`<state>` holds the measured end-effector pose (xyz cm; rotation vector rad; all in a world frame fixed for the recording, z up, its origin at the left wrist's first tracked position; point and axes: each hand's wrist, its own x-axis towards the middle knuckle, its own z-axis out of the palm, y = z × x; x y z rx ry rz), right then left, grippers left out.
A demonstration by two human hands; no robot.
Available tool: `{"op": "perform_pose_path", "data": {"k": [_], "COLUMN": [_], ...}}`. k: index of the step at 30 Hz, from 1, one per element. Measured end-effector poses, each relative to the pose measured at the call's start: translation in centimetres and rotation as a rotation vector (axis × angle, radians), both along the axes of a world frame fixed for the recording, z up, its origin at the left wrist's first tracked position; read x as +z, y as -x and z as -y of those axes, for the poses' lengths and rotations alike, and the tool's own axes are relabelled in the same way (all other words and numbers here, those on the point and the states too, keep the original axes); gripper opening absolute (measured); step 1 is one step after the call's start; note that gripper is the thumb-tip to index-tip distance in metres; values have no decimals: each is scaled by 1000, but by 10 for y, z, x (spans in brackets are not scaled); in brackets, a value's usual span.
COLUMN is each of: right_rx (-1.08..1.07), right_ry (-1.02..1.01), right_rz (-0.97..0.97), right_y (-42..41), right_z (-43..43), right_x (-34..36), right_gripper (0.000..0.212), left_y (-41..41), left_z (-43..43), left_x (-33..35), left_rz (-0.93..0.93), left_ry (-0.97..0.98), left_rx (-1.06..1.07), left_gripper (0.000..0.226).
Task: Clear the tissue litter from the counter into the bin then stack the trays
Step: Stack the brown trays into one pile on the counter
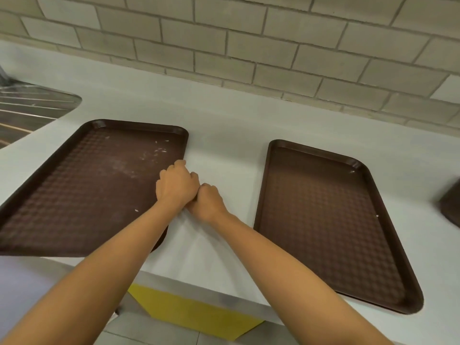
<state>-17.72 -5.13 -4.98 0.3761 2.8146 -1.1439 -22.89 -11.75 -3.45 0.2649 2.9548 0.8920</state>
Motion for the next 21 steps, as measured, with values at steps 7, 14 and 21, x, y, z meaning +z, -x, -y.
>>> {"op": "perform_pose_path", "data": {"k": [7,14,21], "right_rx": [-45,-47,-198], "right_ry": [97,123,402], "right_rz": [43,91,14], "right_y": [11,16,8], "right_z": [19,18,0], "right_x": [-8,-3,4], "right_gripper": [32,26,25], "left_y": [9,10,1], "left_z": [7,4,-10], "left_x": [-3,-1,9], "left_rz": [30,37,12], "left_ry": [-129,-224,-362], "left_rx": [10,49,5], "left_gripper": [47,43,39]}}
